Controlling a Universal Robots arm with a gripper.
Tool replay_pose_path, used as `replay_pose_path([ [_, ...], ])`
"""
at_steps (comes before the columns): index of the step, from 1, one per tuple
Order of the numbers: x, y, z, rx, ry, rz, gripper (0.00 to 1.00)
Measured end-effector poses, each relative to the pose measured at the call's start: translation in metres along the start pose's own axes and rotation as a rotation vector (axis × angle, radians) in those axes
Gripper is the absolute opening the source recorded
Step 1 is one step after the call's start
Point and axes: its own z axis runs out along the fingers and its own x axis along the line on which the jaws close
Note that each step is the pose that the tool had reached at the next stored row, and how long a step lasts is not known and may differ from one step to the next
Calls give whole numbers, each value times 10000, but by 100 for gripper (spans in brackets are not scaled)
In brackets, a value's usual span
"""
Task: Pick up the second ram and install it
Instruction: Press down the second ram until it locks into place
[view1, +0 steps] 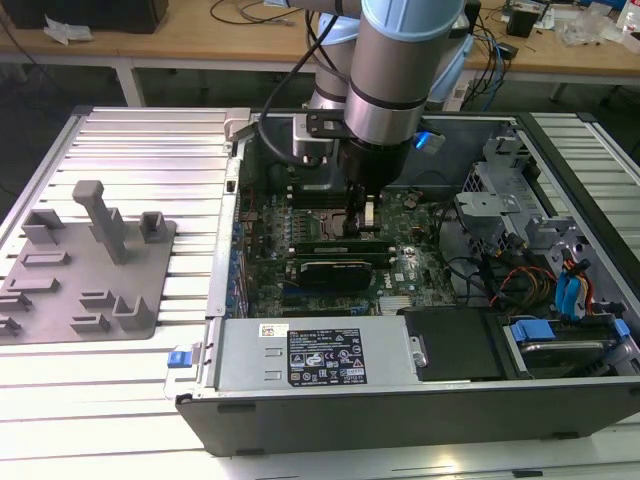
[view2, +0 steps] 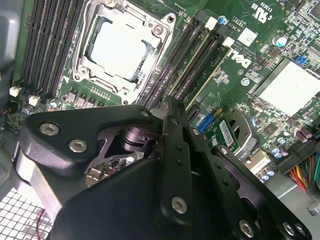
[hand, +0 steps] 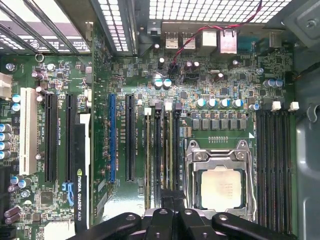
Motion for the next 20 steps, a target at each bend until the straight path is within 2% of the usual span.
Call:
replay_pose_path([
  [3, 0, -17, -1, -2, 0, -1, 8],
  [5, 0, -93, -4, -2, 0, 0, 8],
  [12, -2, -226, -10, -1, 0, 0, 8],
  [20, -2, -255, -11, -2, 0, -2, 8],
])
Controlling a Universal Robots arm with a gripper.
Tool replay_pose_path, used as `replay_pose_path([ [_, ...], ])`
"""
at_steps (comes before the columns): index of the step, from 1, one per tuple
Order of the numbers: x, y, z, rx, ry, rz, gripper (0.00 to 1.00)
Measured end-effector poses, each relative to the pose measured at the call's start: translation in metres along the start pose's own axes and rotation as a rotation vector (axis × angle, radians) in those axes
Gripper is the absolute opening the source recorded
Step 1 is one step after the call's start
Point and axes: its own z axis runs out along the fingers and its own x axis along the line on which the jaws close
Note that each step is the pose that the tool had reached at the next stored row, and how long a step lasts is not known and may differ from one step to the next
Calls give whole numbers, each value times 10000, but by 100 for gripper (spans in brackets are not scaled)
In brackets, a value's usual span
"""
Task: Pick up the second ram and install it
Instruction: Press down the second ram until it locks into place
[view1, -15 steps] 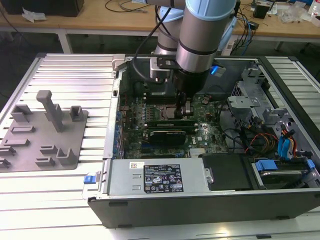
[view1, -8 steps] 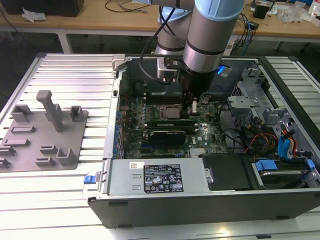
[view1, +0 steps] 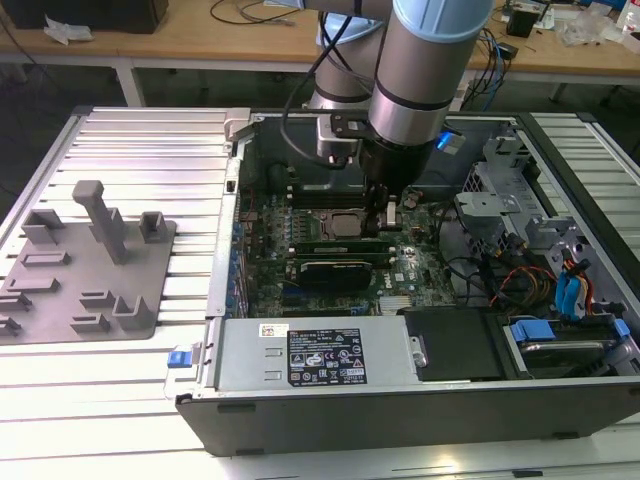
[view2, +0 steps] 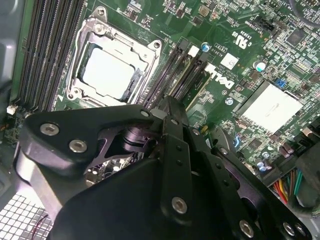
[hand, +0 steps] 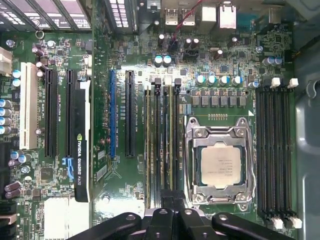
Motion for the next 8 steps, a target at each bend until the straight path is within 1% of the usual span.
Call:
replay_pose_path([
  [1, 0, -10, -1, 0, 0, 2, 8],
  [5, -1, -104, -4, -1, 0, 2, 8],
  [8, -1, -116, -5, -1, 0, 3, 8],
])
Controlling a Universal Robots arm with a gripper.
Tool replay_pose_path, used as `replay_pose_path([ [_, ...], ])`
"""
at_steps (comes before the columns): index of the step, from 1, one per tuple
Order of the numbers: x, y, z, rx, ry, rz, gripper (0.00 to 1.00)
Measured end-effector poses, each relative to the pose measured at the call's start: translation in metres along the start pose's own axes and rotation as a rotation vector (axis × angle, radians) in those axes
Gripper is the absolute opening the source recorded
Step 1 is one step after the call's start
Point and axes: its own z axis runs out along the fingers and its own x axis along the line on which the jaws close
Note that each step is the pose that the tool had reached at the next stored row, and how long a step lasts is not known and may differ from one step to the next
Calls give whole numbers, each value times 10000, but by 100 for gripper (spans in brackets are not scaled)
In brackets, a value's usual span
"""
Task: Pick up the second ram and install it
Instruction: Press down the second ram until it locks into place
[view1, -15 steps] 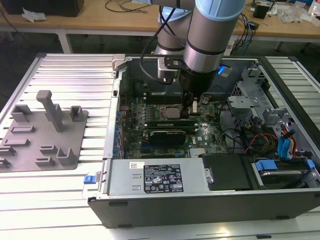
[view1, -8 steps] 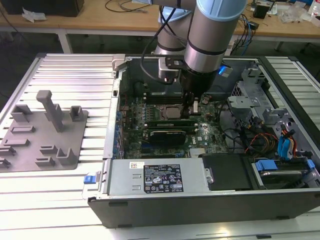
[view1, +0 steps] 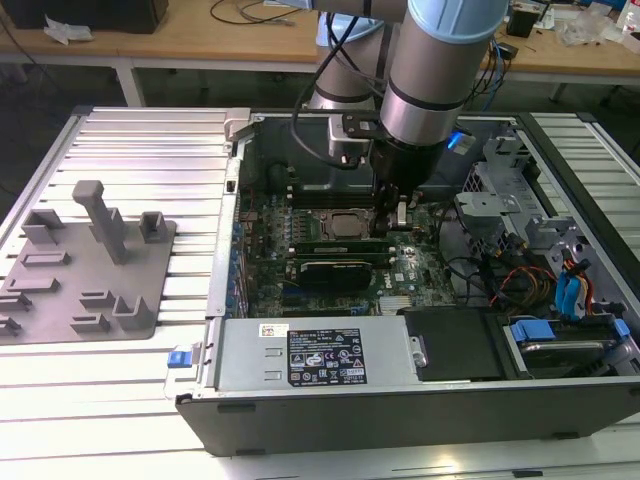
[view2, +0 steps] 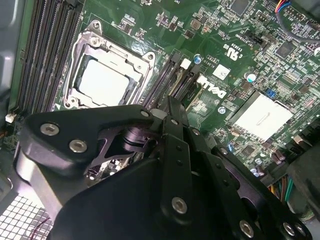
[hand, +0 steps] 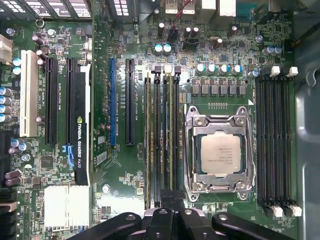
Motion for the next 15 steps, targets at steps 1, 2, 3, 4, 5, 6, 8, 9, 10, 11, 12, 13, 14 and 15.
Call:
replay_pose_path([
  [1, 0, 0, 1, 0, 0, -1, 8],
  [2, 1, -1, 10, 0, -1, -1, 8],
  [3, 1, -1, 18, 0, 1, -1, 8],
  [4, 2, -2, 29, 0, 0, -1, 8],
  [5, 3, -20, 33, -1, 2, -1, 8],
  [6, 2, -43, 38, 0, 0, -1, 8],
  [8, 2, -95, 48, -1, 0, -2, 8],
  [9, 2, -106, 49, 0, 0, -2, 8],
  [10, 2, -130, 51, 0, 0, -1, 8],
  [11, 2, -136, 51, 0, 0, -1, 8],
  [12, 2, -136, 51, 0, 0, 0, 8],
  [13, 2, -141, 51, 1, -1, 0, 8],
  [14, 3, -141, 63, 1, -2, -1, 8],
  [15, 3, -142, 73, 0, 0, 0, 8],
])
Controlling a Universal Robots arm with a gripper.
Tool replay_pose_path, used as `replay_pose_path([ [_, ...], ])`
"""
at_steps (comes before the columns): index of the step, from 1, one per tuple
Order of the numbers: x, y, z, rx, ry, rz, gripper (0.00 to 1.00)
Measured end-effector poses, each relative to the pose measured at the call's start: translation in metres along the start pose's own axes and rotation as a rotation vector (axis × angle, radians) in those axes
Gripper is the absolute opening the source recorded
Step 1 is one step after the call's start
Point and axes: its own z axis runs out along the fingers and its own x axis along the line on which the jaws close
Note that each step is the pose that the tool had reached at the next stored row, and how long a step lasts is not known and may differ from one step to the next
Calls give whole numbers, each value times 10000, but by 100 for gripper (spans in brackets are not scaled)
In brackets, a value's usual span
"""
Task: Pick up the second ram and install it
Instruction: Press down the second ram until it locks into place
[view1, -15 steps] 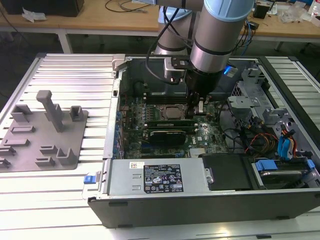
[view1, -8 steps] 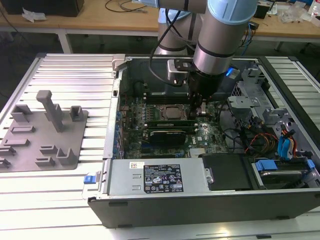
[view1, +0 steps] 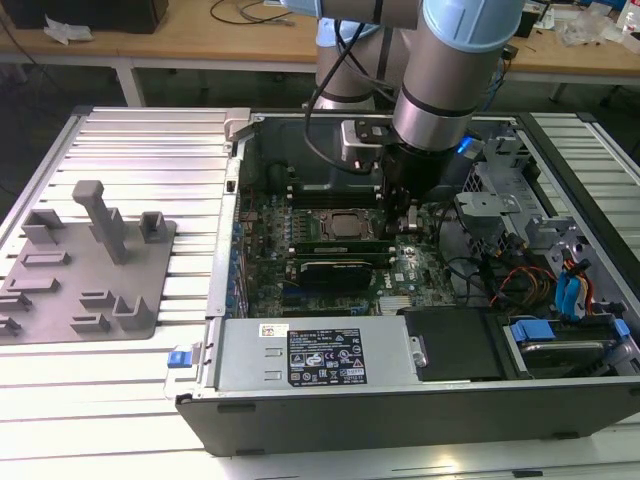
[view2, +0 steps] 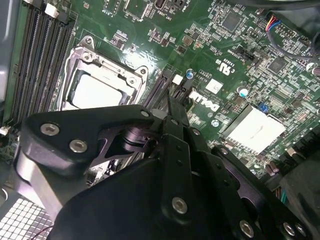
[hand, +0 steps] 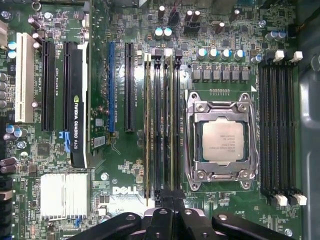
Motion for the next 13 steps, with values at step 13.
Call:
replay_pose_path([
  [13, -24, -5, 137, 1, 3, -1, 8],
])
